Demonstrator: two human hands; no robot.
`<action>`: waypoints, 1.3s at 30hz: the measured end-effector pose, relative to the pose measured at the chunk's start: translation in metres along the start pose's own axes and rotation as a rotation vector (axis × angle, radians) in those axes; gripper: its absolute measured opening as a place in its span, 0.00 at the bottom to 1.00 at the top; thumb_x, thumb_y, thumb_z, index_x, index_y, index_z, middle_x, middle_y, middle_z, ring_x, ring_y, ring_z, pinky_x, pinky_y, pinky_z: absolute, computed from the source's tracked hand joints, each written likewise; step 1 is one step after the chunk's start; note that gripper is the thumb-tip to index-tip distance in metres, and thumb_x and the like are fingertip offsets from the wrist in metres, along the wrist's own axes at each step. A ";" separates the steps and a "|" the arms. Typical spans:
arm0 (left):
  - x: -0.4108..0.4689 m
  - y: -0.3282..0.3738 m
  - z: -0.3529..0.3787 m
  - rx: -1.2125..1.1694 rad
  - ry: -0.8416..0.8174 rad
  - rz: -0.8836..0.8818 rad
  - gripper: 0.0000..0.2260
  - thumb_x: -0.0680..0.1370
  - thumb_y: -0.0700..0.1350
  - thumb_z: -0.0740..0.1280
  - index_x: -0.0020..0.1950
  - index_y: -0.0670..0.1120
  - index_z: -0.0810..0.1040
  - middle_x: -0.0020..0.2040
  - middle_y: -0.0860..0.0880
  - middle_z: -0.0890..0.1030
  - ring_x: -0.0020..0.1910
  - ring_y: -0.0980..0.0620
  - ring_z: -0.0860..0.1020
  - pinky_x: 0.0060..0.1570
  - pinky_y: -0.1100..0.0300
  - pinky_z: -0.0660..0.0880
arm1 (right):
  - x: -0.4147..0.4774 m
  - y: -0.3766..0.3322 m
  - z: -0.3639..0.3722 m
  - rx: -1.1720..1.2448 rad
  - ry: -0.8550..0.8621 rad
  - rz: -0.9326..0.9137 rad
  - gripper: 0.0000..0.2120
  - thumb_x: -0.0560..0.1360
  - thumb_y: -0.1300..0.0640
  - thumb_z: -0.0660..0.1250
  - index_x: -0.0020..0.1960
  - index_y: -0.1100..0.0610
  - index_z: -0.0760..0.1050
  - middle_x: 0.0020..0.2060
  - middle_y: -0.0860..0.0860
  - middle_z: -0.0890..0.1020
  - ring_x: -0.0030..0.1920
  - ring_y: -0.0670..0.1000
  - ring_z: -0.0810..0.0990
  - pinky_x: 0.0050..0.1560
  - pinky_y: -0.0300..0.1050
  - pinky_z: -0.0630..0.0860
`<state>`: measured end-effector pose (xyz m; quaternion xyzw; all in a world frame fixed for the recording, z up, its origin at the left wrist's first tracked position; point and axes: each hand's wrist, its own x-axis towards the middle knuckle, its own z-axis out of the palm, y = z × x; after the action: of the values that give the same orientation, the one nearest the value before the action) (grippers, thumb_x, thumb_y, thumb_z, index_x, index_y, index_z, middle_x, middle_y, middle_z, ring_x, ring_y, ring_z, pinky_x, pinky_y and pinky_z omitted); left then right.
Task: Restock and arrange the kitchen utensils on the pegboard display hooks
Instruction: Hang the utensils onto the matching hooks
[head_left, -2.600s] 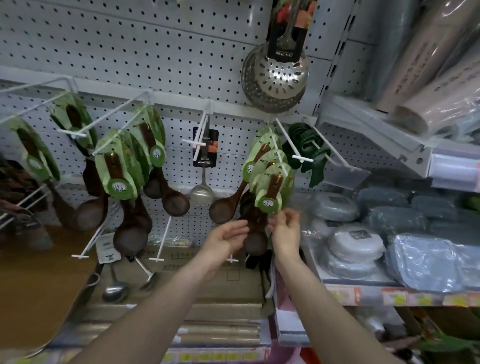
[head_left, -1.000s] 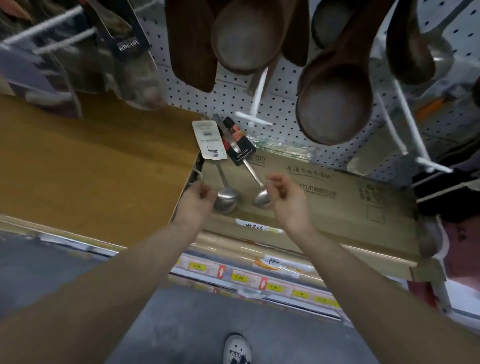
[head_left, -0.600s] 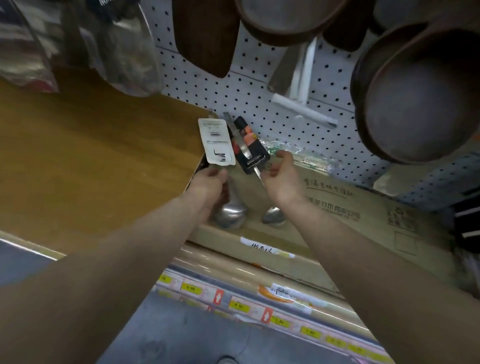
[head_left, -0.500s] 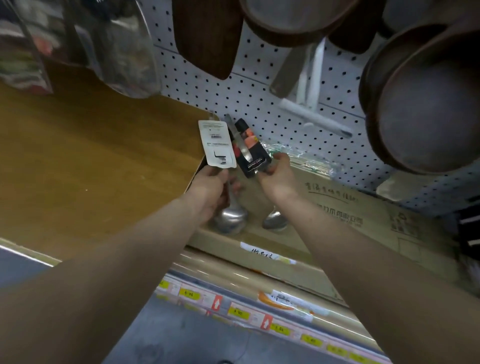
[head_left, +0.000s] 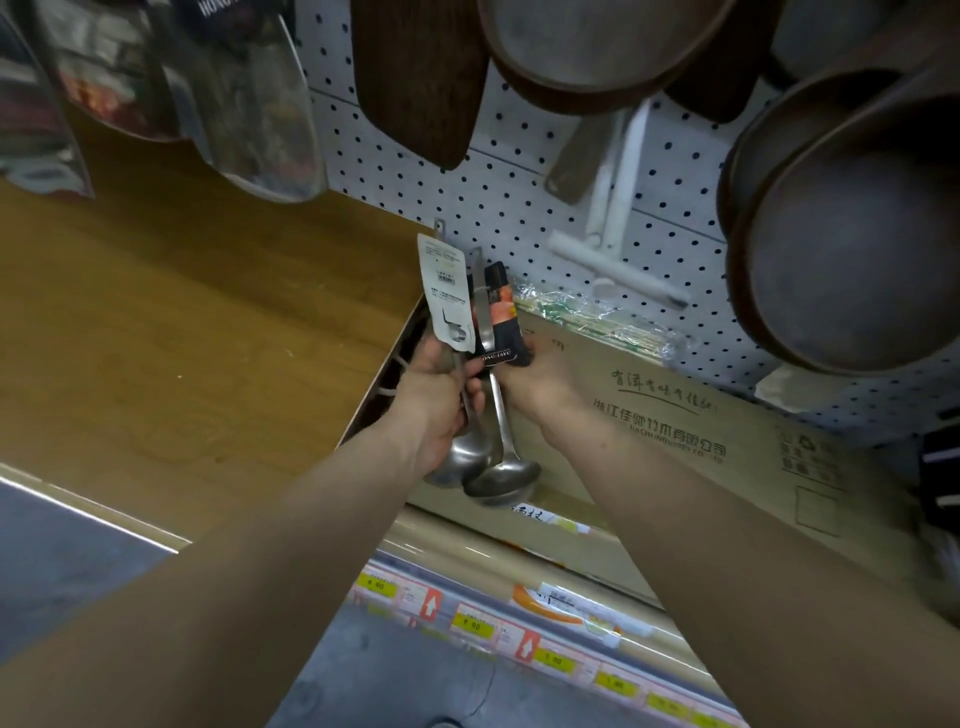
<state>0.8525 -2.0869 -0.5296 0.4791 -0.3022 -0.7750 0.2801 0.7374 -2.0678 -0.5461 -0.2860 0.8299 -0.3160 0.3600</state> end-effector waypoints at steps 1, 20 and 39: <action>-0.002 0.001 0.002 0.000 0.004 -0.001 0.21 0.83 0.36 0.54 0.68 0.58 0.73 0.46 0.52 0.83 0.31 0.60 0.73 0.31 0.67 0.72 | -0.002 -0.001 0.001 -0.013 -0.003 -0.012 0.10 0.74 0.53 0.67 0.55 0.51 0.77 0.46 0.50 0.84 0.47 0.54 0.82 0.53 0.53 0.79; -0.040 -0.036 -0.010 -0.075 0.158 -0.114 0.08 0.83 0.44 0.60 0.59 0.51 0.76 0.41 0.51 0.82 0.32 0.58 0.71 0.33 0.63 0.67 | -0.047 0.017 -0.021 0.453 0.036 0.078 0.06 0.81 0.61 0.62 0.57 0.53 0.71 0.42 0.52 0.81 0.33 0.49 0.78 0.34 0.42 0.78; -0.183 -0.061 -0.042 0.185 0.200 0.063 0.07 0.81 0.41 0.62 0.45 0.51 0.74 0.42 0.47 0.79 0.35 0.55 0.74 0.40 0.59 0.71 | -0.219 0.013 0.000 0.727 0.070 0.107 0.11 0.74 0.65 0.70 0.56 0.61 0.75 0.41 0.54 0.82 0.40 0.54 0.81 0.40 0.47 0.81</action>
<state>0.9526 -1.9232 -0.4849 0.5681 -0.3576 -0.6831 0.2877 0.8609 -1.9053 -0.4646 -0.0847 0.6889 -0.5807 0.4255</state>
